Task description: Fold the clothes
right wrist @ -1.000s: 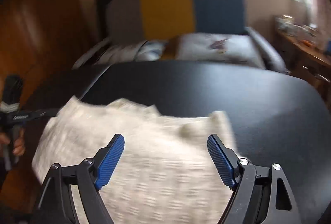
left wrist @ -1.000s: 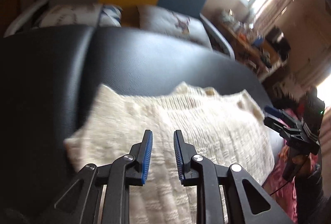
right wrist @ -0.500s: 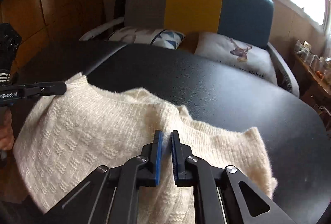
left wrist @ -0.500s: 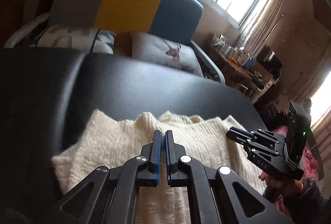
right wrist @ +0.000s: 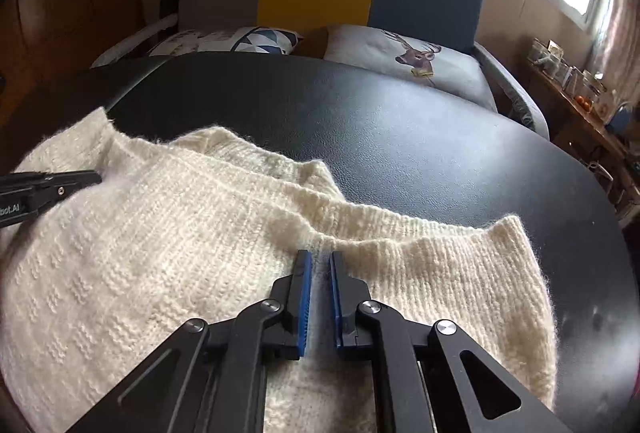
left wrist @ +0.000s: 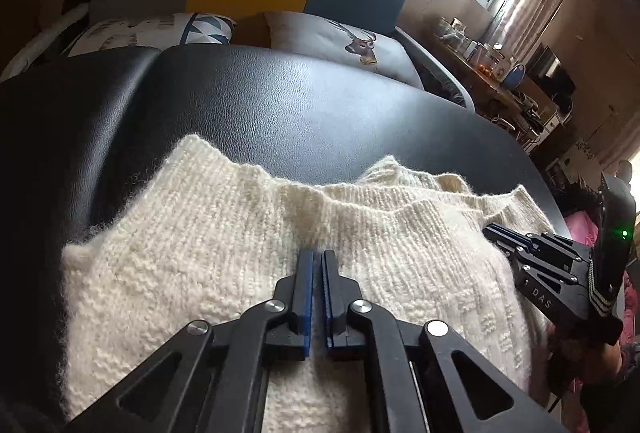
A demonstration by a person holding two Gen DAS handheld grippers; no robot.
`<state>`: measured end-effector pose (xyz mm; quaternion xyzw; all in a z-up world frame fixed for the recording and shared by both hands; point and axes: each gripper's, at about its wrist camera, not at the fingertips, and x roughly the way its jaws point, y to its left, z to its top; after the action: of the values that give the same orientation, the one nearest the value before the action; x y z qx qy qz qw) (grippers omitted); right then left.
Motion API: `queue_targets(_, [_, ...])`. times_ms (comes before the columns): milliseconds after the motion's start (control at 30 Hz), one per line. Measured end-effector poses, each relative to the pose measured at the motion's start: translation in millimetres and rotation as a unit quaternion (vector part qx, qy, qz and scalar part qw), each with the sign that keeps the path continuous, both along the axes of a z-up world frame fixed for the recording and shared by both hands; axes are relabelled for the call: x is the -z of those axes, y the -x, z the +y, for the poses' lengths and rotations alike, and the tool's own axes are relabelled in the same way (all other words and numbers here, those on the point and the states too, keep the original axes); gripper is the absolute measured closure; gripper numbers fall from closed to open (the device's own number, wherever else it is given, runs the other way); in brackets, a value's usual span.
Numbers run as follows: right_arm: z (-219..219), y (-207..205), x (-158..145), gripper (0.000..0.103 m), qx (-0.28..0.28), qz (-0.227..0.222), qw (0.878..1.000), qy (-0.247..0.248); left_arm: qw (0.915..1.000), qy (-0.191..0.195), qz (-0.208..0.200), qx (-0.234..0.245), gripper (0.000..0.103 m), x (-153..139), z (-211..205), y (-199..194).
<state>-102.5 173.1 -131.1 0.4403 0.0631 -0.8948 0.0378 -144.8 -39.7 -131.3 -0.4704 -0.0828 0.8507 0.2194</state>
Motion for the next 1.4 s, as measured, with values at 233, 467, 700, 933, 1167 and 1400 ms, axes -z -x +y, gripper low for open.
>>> queue_targets(233, [6, -21, -25, 0.091, -0.022, 0.001, 0.999, 0.040, 0.9964, -0.075, -0.003, -0.040, 0.091, -36, -45, -37])
queue_targets(467, [-28, -64, -60, 0.037, -0.111, 0.005, 0.981, 0.157, 0.9819, -0.160, -0.014, -0.100, 0.083, -46, -157, -90])
queue_targets(700, [-92, -88, -44, 0.037, -0.170, -0.040, 0.968, 0.181, 0.9556, -0.272, -0.091, -0.068, 0.070, -4, -204, -143])
queue_targets(933, [-113, -80, -25, 0.030, -0.165, -0.065, 0.972, 0.152, 0.9417, -0.311, -0.125, -0.028, 0.059, 23, -188, -155])
queue_targets(1167, [-121, -79, -19, 0.022, -0.169, -0.067, 0.975, 0.131, 0.9601, -0.262, -0.093, 0.025, 0.099, 8, -172, -164])
queue_targets(1400, [-112, -76, -10, 0.015, -0.162, -0.049, 0.976, 0.135, 0.9667, -0.219, -0.133, 0.002, 0.098, 29, -175, -164])
